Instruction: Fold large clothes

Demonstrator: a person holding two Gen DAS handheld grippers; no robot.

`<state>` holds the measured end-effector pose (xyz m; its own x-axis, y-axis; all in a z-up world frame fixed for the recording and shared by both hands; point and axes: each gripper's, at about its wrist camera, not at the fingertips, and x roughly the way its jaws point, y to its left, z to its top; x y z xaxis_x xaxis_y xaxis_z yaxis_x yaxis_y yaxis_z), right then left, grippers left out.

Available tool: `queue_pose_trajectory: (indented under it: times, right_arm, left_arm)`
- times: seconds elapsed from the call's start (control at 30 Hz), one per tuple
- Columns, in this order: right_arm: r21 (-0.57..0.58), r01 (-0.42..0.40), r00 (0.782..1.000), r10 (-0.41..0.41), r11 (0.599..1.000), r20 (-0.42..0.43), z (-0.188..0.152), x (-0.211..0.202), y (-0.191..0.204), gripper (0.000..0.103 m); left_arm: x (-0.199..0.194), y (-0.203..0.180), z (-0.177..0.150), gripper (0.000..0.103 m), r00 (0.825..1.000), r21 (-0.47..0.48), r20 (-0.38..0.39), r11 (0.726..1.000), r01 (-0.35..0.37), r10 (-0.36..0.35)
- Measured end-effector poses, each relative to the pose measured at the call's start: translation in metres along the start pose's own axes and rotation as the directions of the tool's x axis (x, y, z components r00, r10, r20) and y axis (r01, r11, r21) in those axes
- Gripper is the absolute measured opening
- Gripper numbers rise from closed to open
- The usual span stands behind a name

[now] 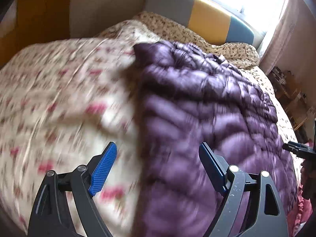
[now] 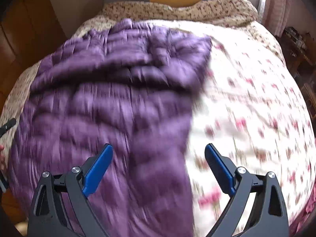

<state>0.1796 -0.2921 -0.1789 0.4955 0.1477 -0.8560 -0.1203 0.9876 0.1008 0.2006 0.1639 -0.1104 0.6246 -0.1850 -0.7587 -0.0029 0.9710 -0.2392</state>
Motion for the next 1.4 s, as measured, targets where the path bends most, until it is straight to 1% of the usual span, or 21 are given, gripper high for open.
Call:
queue_pose_trajectory:
  times: [0.07,0.1,0.23,0.27,0.3,0.33,0.37,0.4,0.43,0.47,0.5,0.57,0.6,0.73,0.8,0.9,1.0,1.07,1.17,1.3,1.4]
  right_arm:
    - [-0.009,-0.005,1.0,0.005,1.0,-0.028,-0.027,-0.009,-0.005,0.093]
    - [-0.011,-0.006,0.999,0.006,1.0,-0.038,-0.037,-0.011,-0.005,0.091]
    - [-0.007,-0.04,0.997,0.039,0.999,-0.072,-0.08,-0.023,-0.006,0.085]
    - [-0.005,-0.048,0.996,0.047,0.999,-0.073,-0.085,-0.026,-0.007,0.08]
    - [0.002,-0.062,0.995,0.062,0.998,-0.074,-0.093,-0.029,-0.006,0.072]
    - [0.002,-0.078,0.994,0.078,0.997,-0.071,-0.098,-0.032,-0.004,0.067]
    - [-0.001,-0.087,0.994,0.087,0.996,-0.066,-0.099,-0.033,-0.001,0.054]
    - [-0.014,-0.103,0.993,0.102,0.995,-0.061,-0.102,-0.035,0.003,0.039]
    - [-0.027,-0.107,0.993,0.106,0.994,-0.055,-0.103,-0.038,0.007,0.032]
    - [-0.06,-0.093,0.995,0.091,0.994,-0.043,-0.105,-0.043,0.014,0.017]
    - [-0.085,-0.072,0.997,0.07,0.994,-0.034,-0.104,-0.045,0.022,0.011]
    - [-0.127,-0.05,0.999,0.051,0.991,0.0,-0.102,-0.059,0.031,0.007]
    - [-0.141,-0.042,0.999,0.045,0.989,0.016,-0.095,-0.063,0.035,0.006]
    - [-0.179,-0.022,0.995,0.039,0.984,0.092,-0.078,-0.091,0.046,0.005]
    - [-0.199,-0.009,0.991,0.035,0.98,0.131,-0.06,-0.104,0.054,0.005]
    - [-0.219,0.011,0.983,0.03,0.976,0.182,-0.034,-0.116,0.061,0.005]
    - [-0.222,0.037,0.974,0.014,0.974,0.226,-0.003,-0.114,0.069,0.005]
    - [-0.22,0.058,0.968,-0.001,0.974,0.25,0.022,-0.106,0.075,0.005]
    - [-0.192,0.066,0.964,-0.013,0.979,0.266,0.057,-0.093,0.074,0.005]
    - [-0.154,0.081,0.964,-0.038,0.985,0.263,0.106,-0.071,0.066,0.005]
    - [-0.143,0.112,0.968,-0.076,0.983,0.239,0.14,-0.049,0.061,0.005]
  left_arm:
    - [-0.014,0.012,-0.024,0.082,1.0,-0.036,-0.017,0.999,0.025,-0.026]
    - [-0.021,0.018,-0.038,0.081,0.999,-0.063,-0.032,0.997,0.039,-0.041]
    - [-0.042,0.026,-0.081,0.081,0.996,-0.111,-0.057,0.991,0.068,-0.075]
    - [-0.046,0.026,-0.09,0.08,0.994,-0.124,-0.06,0.988,0.088,-0.096]
    - [-0.048,0.025,-0.098,0.074,0.991,-0.136,-0.067,0.985,0.105,-0.115]
    - [-0.051,0.023,-0.105,0.072,0.988,-0.143,-0.073,0.982,0.123,-0.135]
    - [-0.053,0.02,-0.111,0.07,0.986,-0.142,-0.068,0.98,0.14,-0.151]
    - [-0.056,0.016,-0.116,0.061,0.985,-0.135,-0.062,0.979,0.154,-0.164]
    - [-0.056,0.011,-0.119,0.055,0.985,-0.118,-0.065,0.981,0.154,-0.162]
    - [-0.056,0.008,-0.121,0.041,0.984,-0.105,-0.068,0.982,0.158,-0.165]
    - [-0.057,0.006,-0.121,0.025,0.982,-0.101,-0.071,0.98,0.169,-0.177]
    - [-0.062,0.0,-0.118,0.012,0.98,-0.084,-0.067,0.98,0.181,-0.187]
    - [-0.067,-0.004,-0.115,0.009,0.981,-0.063,-0.055,0.981,0.183,-0.186]
    - [-0.087,-0.016,-0.096,0.008,0.979,-0.003,-0.005,0.979,0.206,-0.206]
    - [-0.094,-0.016,-0.085,0.008,0.975,-0.003,0.022,0.975,0.223,-0.223]
    - [-0.098,-0.017,-0.058,0.008,0.966,-0.002,0.068,0.968,0.252,-0.251]
    - [-0.093,-0.018,-0.029,0.008,0.958,-0.003,0.099,0.963,0.27,-0.269]
    - [-0.085,-0.022,-0.004,0.007,0.957,0.017,0.127,0.966,0.26,-0.26]
    - [-0.067,-0.027,0.028,0.005,0.956,0.021,0.139,0.966,0.258,-0.258]
    - [-0.039,-0.031,0.071,0.005,0.961,0.029,0.142,0.972,0.235,-0.236]
    - [-0.007,-0.033,0.105,0.004,0.97,0.03,0.127,0.978,0.206,-0.208]
